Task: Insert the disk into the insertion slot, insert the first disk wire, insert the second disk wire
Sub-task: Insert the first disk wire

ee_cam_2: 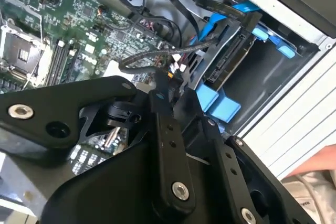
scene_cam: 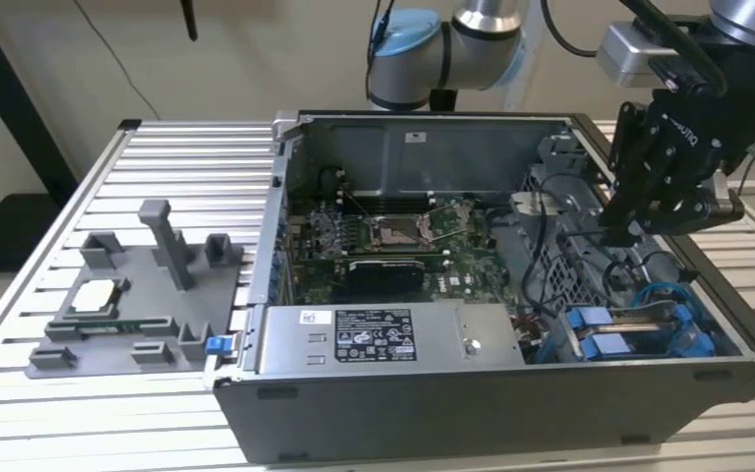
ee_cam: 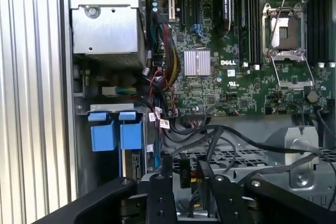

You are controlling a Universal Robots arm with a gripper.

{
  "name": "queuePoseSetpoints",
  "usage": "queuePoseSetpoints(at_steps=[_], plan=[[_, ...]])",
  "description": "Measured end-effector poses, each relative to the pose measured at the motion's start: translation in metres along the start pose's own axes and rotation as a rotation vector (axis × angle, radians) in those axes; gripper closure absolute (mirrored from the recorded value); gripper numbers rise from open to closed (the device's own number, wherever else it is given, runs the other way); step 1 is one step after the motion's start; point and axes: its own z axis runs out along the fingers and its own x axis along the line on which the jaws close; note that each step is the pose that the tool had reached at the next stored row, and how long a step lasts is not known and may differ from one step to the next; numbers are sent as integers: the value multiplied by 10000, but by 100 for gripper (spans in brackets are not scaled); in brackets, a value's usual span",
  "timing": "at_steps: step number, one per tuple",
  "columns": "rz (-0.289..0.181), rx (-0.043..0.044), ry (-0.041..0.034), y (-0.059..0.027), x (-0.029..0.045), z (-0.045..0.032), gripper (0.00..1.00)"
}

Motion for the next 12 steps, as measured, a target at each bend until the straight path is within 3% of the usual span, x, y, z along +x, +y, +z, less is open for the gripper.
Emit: queuePoseSetpoints(at_steps=[1, 10, 12], plan=[[-7, 3, -30, 0, 0, 2, 0], [-223, -2, -39, -2, 36, -1, 0], [-246, 27, -91, -3, 38, 4, 0]])
